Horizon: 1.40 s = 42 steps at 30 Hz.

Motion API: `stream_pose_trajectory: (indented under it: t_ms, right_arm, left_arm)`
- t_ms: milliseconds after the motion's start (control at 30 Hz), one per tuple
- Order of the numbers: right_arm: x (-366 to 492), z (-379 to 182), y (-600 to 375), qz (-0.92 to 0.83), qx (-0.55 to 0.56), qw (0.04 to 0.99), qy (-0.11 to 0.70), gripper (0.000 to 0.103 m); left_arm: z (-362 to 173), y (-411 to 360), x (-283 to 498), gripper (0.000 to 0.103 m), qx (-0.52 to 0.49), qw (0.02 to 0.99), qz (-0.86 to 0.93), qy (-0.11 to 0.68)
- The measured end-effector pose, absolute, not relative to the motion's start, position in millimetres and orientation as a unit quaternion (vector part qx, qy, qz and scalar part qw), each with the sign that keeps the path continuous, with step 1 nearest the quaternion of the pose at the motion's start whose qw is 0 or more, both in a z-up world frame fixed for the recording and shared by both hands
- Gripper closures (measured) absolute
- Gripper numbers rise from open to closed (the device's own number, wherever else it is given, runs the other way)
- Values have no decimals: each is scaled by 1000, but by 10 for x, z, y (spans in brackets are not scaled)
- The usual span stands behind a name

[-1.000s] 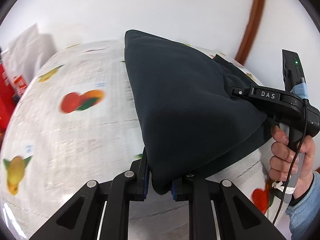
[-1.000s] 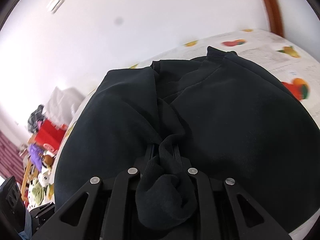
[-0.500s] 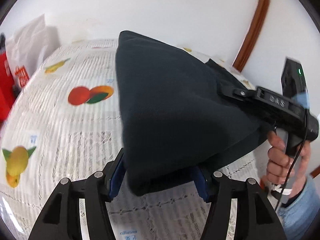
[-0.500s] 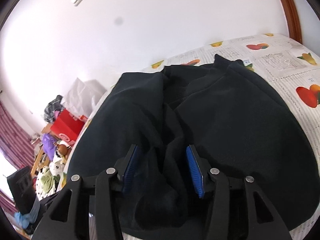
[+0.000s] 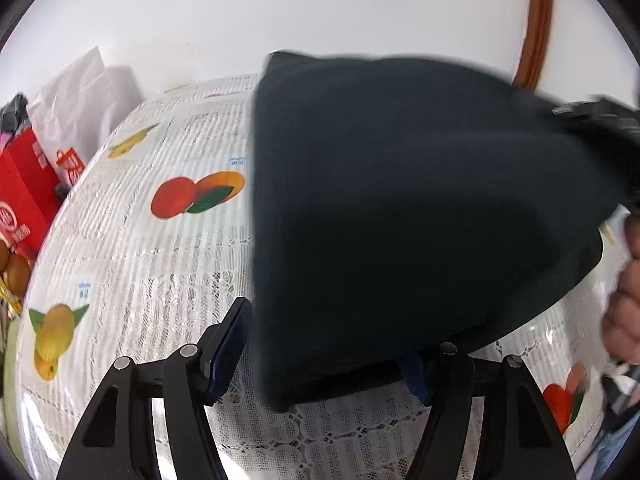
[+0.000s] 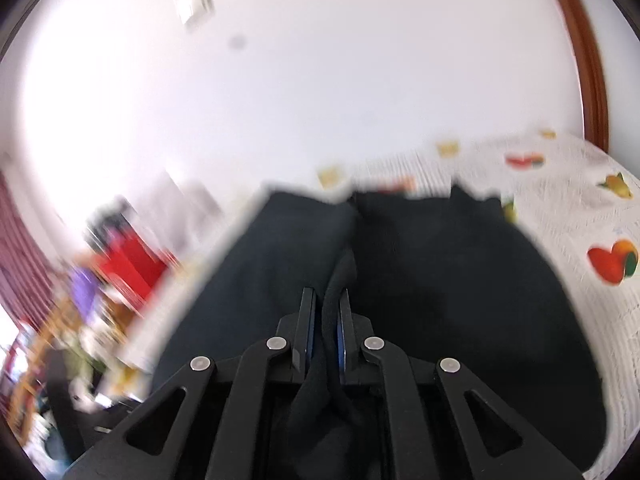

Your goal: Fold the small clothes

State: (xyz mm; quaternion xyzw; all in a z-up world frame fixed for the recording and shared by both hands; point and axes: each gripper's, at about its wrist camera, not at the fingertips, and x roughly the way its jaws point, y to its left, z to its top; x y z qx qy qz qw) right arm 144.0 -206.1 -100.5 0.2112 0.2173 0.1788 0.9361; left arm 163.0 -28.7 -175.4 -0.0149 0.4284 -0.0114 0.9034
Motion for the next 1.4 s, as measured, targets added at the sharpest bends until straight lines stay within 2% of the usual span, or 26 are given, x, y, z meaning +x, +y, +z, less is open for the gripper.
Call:
stream_pose_trajectory:
  t_ms: [67,300,433,600,667,767,867,967,1000,1100,1200,1400]
  right_arm:
    - [1347,-994,-2258,164,234,936,204,95]
    - [1470,-1512,-2590,113,245,916,295,95]
    - [1474,-1535,-2500,103,218,923,298,93]
    - [1510,-1474,-2456,123,215,919,307,80]
    - [1546,-1465,-2498,130,226,914,311,65]
    - [1649,-1479,-2482,127,233,910,319,64]
    - [1752,-1508,-2427,115,228,908,333,65]
    - [1826,-1488,-2314,117,195,909,350,88]
    - [1822,-1459,-2289,112,182,913,346,91]
    - [1674,-1221,-2306,126,154,935,294,94]
    - [1404,-1009,-2634,162,222,938,213,95]
    - [1427,-1309,-2889,102,221,938,246,95]
  left_arm:
    - [-1751,-273,1623,36,-16,904,-6,427]
    - [-1753,-284,1635,36,-13,905,-3,426]
    - [-1760,-272,1666,36,-14,905,-12,424]
    - [-1754,-161,1665,36,-43,905,-43,421]
    - [-1725,-213,1661,35,-44,906,-65,416]
    - [-1688,-391,1638,33,-11,910,-75,408]
    - [-1683,-540,1701,33,7,910,-70,407]
    - [-1722,-623,1779,30,19,906,-48,420]
    - [-1724,-632,1787,29,19,907,-41,419]
    - [-1742,-633,1804,29,12,905,-25,424]
    - [-1750,-612,1817,29,-1,903,-20,430]
    - [-1746,-646,1798,28,11,905,-7,425]
